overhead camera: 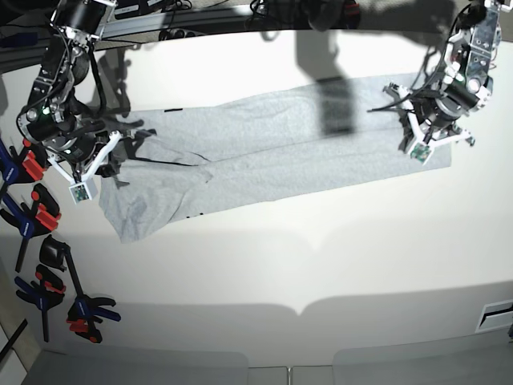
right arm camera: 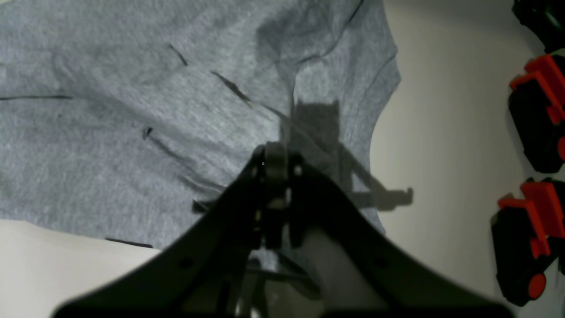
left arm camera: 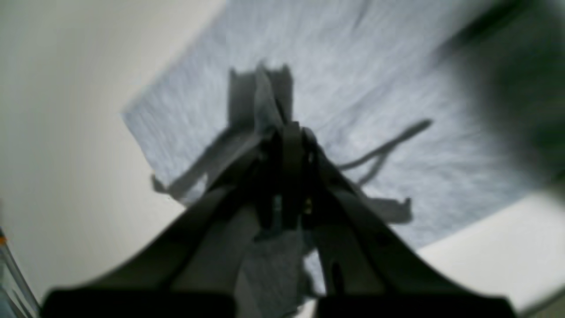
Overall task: Fold the T-shirt properly
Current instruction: 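Pull the strip end with the left gripper to straighten the shirt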
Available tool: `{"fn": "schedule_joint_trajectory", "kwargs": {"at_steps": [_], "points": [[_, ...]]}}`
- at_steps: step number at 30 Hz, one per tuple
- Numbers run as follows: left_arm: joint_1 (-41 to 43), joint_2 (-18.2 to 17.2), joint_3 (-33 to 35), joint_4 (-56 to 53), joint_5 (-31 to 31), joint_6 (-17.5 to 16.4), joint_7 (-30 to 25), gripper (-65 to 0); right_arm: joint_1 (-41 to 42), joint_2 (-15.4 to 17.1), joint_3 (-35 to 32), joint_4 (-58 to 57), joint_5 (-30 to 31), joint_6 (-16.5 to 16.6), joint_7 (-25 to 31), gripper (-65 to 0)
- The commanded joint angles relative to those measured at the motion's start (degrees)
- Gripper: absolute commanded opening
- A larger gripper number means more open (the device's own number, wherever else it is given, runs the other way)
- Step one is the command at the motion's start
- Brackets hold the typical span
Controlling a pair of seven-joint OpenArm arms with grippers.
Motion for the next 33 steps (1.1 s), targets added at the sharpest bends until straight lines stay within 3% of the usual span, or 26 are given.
{"fn": "schedule_joint_trajectory", "kwargs": {"at_steps": [1,7,10,16,29,31,33], "points": [[0.1,-0.9,-0.4,1.8,0.0,0.2,0.1,-65.0,0.9,1.1,0.3,0.9,0.2,-0.7,1.3,-65.0],[5.4,-0.9,-0.4,2.5,9.9,0.0,0.2,-65.0,0.9,1.1,0.3,0.9,0.2,-0.7,1.3,-65.0],[9.7,-2.0,-0.4,2.5,13.3,0.0,-3.0,-65.0,0.9,1.1,0.3,0.9,-0.2,-0.7,1.3,-65.0],[14.2,-6.0,-0.4,2.5,13.3,0.1,-5.4,-65.0,0.9,1.1,0.3,0.9,-7.6,-5.5,3.1,-65.0],[14.1,-6.3,-0.4,2.5,13.3,0.2,-4.7,-65.0,0.9,1.0,0.3,0.9,-7.3,-5.8,2.5,-65.0],[14.1,-6.2,-0.4,2.5,13.2,0.2,-3.4,-64.0,0.9,1.0,0.3,0.9,-7.3,-5.8,1.7,-52.4],[14.1,-6.2,-0.4,2.5,13.2,0.3,-2.6,-53.1,0.9,1.1,0.3,0.9,-7.4,-5.8,1.3,-42.5]]}}
